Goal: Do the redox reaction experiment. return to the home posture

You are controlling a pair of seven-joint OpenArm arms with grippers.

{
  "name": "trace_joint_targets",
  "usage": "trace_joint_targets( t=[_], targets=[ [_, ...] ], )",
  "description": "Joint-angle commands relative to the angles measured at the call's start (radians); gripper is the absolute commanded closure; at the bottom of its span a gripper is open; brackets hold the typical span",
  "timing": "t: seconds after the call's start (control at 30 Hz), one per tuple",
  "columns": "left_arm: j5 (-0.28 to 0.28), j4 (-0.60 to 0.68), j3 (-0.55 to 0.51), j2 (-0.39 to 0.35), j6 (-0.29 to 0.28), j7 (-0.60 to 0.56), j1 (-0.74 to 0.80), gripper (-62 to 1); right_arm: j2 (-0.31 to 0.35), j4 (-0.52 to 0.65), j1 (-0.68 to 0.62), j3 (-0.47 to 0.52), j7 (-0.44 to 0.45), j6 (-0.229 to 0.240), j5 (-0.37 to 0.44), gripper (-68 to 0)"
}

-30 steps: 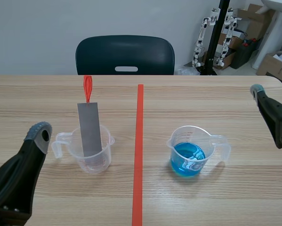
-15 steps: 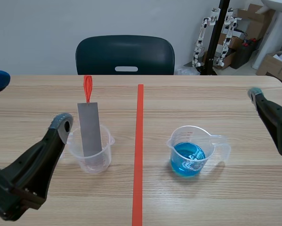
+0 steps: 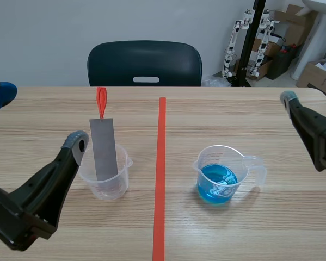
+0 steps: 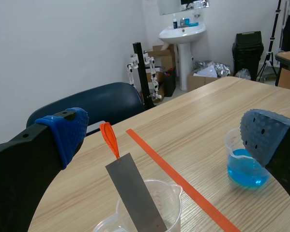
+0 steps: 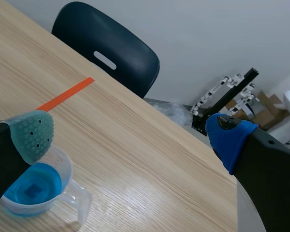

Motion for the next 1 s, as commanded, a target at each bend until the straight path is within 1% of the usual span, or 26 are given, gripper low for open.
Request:
trace_joint_targets(
  t=[0.0, 0.17, 0.37, 0.53, 0.97],
  targets=[
    [-0.011, 0.010, 0.002, 0.002, 0.002, -0.011, 0.010, -62.3, 0.011, 0.014, 0.003, 0.010, 0.012, -0.005, 0.005, -67.9],
    [-0.011, 0.010, 0.002, 0.002, 0.002, -0.027, 0.022, -62.3, 0.011, 0.014, 0.003, 0.009, -0.041, -0.006, 0.015, -67.9],
    [-0.011, 0.010, 0.002, 0.002, 0.002, -0.030, 0.022, -62.3, 0.011, 0.014, 0.000, 0.009, -0.042, -0.005, 0.015, -67.9],
    [-0.011, 0.010, -0.001, 0.002, 0.002, -0.031, 0.022, -62.3, 0.011, 0.014, 0.000, 0.009, -0.109, -0.005, 0.015, -67.9],
    [-0.011, 0.010, -0.001, 0.002, 0.002, -0.030, 0.022, -62.3, 0.011, 0.014, 0.001, 0.009, -0.113, -0.005, 0.015, -67.9]
  ],
)
